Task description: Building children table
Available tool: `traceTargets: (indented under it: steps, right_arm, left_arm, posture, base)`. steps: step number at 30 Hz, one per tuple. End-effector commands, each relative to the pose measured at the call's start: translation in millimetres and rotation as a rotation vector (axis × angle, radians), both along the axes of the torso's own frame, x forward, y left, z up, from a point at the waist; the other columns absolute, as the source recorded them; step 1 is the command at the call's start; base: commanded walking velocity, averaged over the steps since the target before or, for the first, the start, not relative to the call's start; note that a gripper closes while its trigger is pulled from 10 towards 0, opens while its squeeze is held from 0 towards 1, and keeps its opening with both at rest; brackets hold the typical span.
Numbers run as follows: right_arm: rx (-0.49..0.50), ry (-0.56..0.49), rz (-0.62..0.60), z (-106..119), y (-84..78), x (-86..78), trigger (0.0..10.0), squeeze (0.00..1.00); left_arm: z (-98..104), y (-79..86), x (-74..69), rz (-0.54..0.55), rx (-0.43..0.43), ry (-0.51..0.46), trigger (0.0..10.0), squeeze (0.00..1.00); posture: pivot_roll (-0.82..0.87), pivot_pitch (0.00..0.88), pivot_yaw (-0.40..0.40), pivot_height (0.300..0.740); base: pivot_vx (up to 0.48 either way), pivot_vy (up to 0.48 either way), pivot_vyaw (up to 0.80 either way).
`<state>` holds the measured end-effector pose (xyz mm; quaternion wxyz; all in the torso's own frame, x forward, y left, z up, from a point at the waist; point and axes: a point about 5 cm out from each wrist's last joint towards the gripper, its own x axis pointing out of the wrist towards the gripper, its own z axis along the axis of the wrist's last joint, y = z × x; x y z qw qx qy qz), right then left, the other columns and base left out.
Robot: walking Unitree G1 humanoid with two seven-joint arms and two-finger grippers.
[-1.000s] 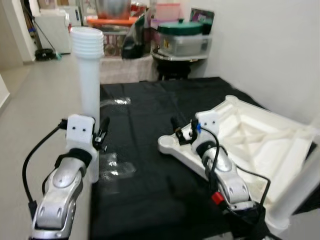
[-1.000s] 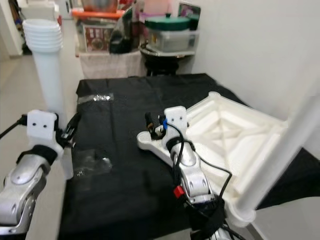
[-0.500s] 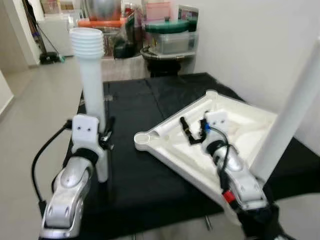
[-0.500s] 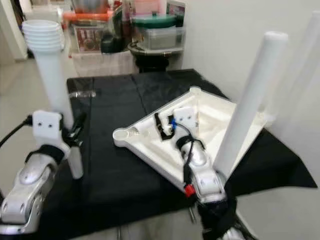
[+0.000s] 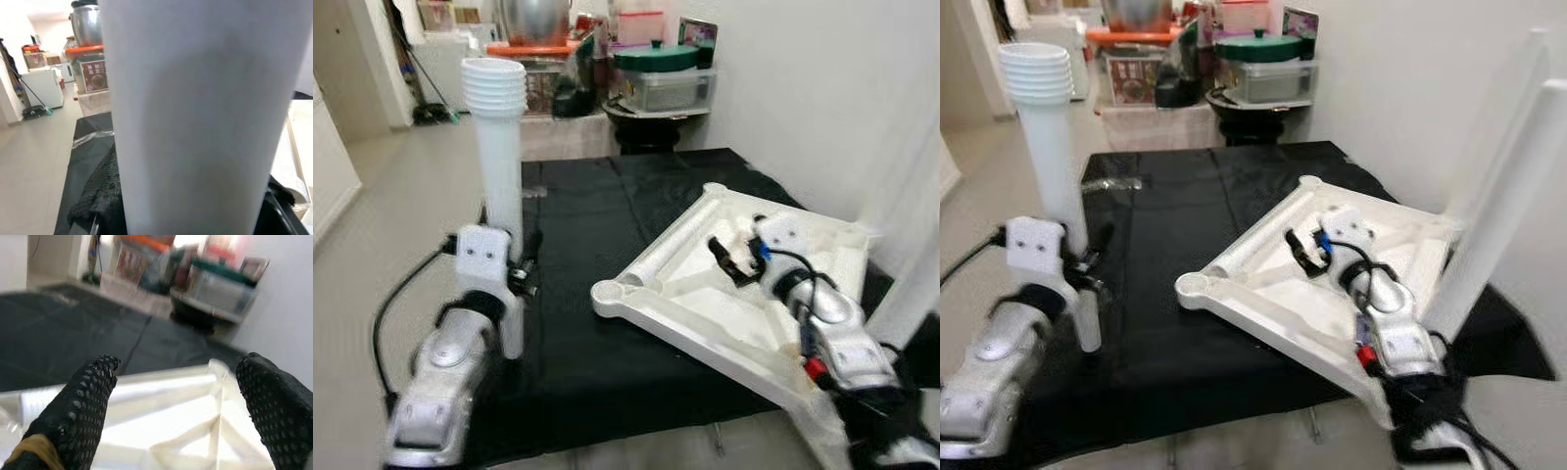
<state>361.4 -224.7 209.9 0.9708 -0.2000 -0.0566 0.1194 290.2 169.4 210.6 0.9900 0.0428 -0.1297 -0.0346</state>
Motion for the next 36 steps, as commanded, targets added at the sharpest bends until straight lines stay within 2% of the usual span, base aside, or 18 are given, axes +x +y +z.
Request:
traceTargets:
  steps: [1,4,6,11,13,19,21,23,24,26,27,28,29,31,32,34,35,36]
  right_arm:
    - [-0.009,-0.019,-0.035,7.8,-17.2,3.1,10.0,0.00]
    - [-0.011,-0.036,-0.075,17.5,-29.6,9.3,10.0,0.00]
    - [-0.011,-0.036,-0.075,17.5,-29.6,9.3,10.0,0.00]
    - [-0.036,-0.050,-0.130,32.1,-55.1,13.1,10.0,0.00]
    - [-0.082,-0.058,-0.177,41.5,-70.4,12.8,10.0,0.00]
    - [-0.127,-0.073,-0.245,49.5,-83.7,12.6,10.0,0.00]
    - [-0.086,-0.093,-0.203,49.7,-74.5,16.2,10.0,0.00]
    - [-0.067,-0.105,-0.115,43.4,-55.2,20.1,10.0,0.00]
    - [-0.067,-0.105,-0.115,43.4,-55.2,20.1,10.0,0.00]
    - [-0.039,-0.117,-0.021,36.1,-32.4,22.7,10.0,0.00]
    - [-0.039,-0.117,-0.021,36.1,-32.4,22.7,10.0,0.00]
    - [-0.012,-0.134,0.046,32.5,-15.2,23.4,10.0,0.00]
    - [-0.012,-0.134,0.046,32.5,-15.2,23.4,10.0,0.00]
    - [0.092,-0.149,0.185,24.3,26.4,20.8,10.0,0.00]
    - [0.092,-0.149,0.185,24.3,26.4,20.8,10.0,0.00]
    - [0.164,-0.127,0.300,15.2,58.5,13.4,10.0,0.00]
    - [0.164,-0.127,0.300,15.2,58.5,13.4,10.0,0.00]
    - [0.189,-0.100,0.356,8.9,72.2,8.1,10.0,0.00]
  left_arm:
    - [6.4,-0.5,-0.6,-0.003,0.000,-0.022,10.0,0.00]
    - [7.0,-1.1,-0.1,-0.007,0.002,-0.022,10.0,0.00]
    - [7.0,-1.1,-0.1,-0.007,0.002,-0.022,10.0,0.00]
    - [8.1,0.1,0.3,-0.006,0.010,-0.021,10.0,0.00]
    - [6.7,0.3,-0.8,-0.002,0.012,-0.017,10.0,0.00]
    - [5.7,-1.9,-1.8,-0.003,0.014,-0.012,10.0,0.00]
    - [6.0,-0.5,-1.7,-0.001,0.016,-0.011,10.0,0.00]
    - [6.3,0.2,-1.3,0.001,0.017,-0.011,10.0,0.00]
    - [6.3,0.2,-1.3,0.001,0.017,-0.011,10.0,0.00]
    - [6.6,-0.3,-0.9,-0.001,0.019,-0.013,10.0,0.00]
    - [6.6,-0.3,-0.9,-0.001,0.019,-0.013,10.0,0.00]
    - [7.2,-0.7,-0.5,-0.002,0.019,-0.014,10.0,0.00]
    - [7.2,-0.7,-0.5,-0.002,0.019,-0.014,10.0,0.00]
    - [8.1,-1.1,0.4,-0.005,0.021,-0.017,10.0,0.00]
    - [8.1,-1.1,0.4,-0.005,0.021,-0.017,10.0,0.00]
    - [8.5,-0.1,1.0,0.000,0.025,-0.018,10.0,0.00]
    - [8.5,-0.1,1.0,0.000,0.025,-0.018,10.0,0.00]
    - [8.4,1.6,1.2,0.010,0.028,-0.017,10.0,0.00]
  posture:
    - [0.05,0.000,-0.034,0.740]
    - [0.06,0.000,-0.031,0.740]
    - [0.06,0.000,-0.031,0.740]
    - [0.07,0.000,-0.040,0.740]
    - [0.07,0.000,-0.041,0.740]
    - [0.07,0.000,-0.042,0.740]
    - [0.07,0.000,-0.035,0.740]
    - [0.07,0.000,-0.033,0.740]
    - [0.07,0.000,-0.033,0.740]
    - [0.07,0.000,-0.031,0.740]
    - [0.07,0.000,-0.031,0.740]
    - [0.07,0.000,-0.027,0.740]
    - [0.07,0.000,-0.027,0.740]
    - [0.07,0.000,-0.023,0.740]
    - [0.07,0.000,-0.023,0.740]
    - [0.07,0.000,-0.021,0.740]
    - [0.07,0.000,-0.021,0.740]
    - [0.07,0.000,-0.021,0.740]
  base:
    - [0.000,0.000,0.00]
    - [0.000,0.000,0.00]
    - [0.000,0.000,0.00]
    - [0.000,0.000,0.00]
    - [0.000,0.000,0.00]
    - [0.000,0.000,0.00]
    - [0.000,0.000,0.00]
    - [0.000,0.000,0.00]
    - [0.000,0.000,0.00]
    - [0.000,0.000,0.00]
    - [0.000,0.000,0.00]
    - [0.000,0.000,0.00]
    - [0.000,0.000,0.00]
    - [0.000,0.000,0.00]
    - [0.000,0.000,0.00]
    - [0.000,0.000,0.00]
    - [0.000,0.000,0.00]
    - [0.000,0.000,0.00]
